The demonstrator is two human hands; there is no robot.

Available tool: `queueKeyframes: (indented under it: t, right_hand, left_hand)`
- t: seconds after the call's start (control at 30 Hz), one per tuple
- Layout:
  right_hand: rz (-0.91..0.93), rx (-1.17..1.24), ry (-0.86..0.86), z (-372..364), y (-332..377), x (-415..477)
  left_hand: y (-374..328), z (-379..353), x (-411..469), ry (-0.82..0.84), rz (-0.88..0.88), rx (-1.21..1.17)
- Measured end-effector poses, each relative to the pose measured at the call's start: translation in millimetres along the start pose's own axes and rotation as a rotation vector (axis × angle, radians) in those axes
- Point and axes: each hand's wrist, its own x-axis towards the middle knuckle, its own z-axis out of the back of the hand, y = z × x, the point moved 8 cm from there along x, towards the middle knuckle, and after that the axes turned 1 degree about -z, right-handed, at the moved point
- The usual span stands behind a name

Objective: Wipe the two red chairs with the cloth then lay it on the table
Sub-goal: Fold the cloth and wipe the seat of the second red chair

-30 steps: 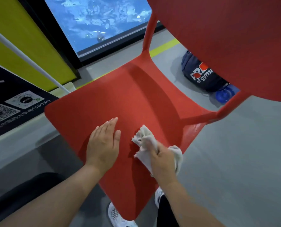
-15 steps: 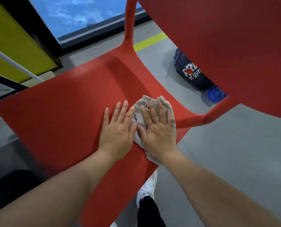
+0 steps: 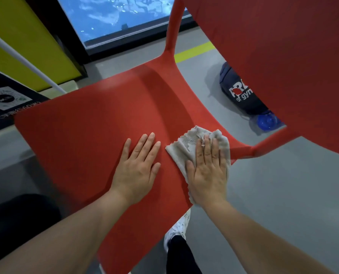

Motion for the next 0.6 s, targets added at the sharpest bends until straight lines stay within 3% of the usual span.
queueKeyframes:
  t: [0.4,0.6]
  right_hand:
    - [0.057,0.055,-0.02,-28.1,89.1,-97.8]
    - [0.291,0.043,0.02,-35.7,134.4,-139.0]
  left_hand:
    - [63.6,-1.9,-119.8,-0.009,0.0,0.02]
    - [92.8,-8.3,-161.7,-0.052,0.1,-0.091]
